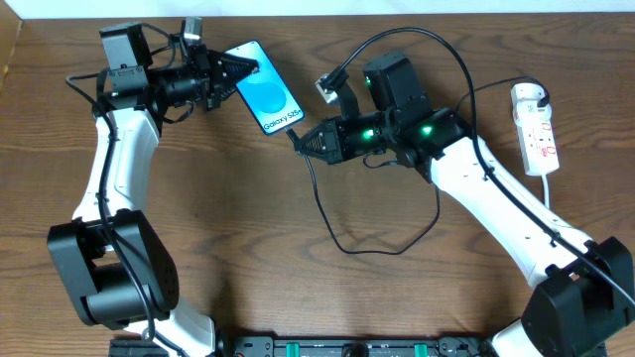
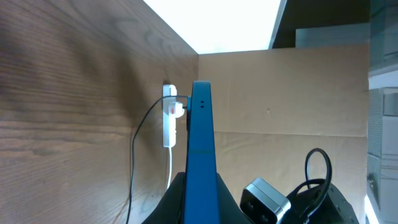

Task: Plug charger to phone and switch on socket
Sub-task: 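Push the plug up into the phone's bottom port held by the left gripper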

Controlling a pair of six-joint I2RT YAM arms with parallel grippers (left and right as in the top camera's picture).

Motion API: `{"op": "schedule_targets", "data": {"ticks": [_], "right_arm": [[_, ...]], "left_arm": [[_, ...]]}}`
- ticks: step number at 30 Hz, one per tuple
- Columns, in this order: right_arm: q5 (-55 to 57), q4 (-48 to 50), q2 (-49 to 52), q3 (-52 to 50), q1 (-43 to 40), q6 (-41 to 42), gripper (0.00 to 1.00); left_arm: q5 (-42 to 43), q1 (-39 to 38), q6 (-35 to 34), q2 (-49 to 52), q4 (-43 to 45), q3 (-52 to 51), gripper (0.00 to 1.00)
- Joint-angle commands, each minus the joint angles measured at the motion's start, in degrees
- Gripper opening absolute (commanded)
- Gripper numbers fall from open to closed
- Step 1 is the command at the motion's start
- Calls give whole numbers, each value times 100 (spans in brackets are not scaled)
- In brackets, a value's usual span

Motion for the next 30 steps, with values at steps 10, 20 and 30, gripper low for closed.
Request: {"op": "schedule_targets", "data": {"ticks": [10,20,30], "right_arm": [[337,376,-107,26,13,232,1],[737,509,-107,26,85,721,1],[1058,527,-107,26,122,929,1]], "left_arm": [[382,-188,42,-151,-37,35,7],[330,-188,20,-151,-42,35,7],[-4,-188,-229,-151,-57,35,7]]}}
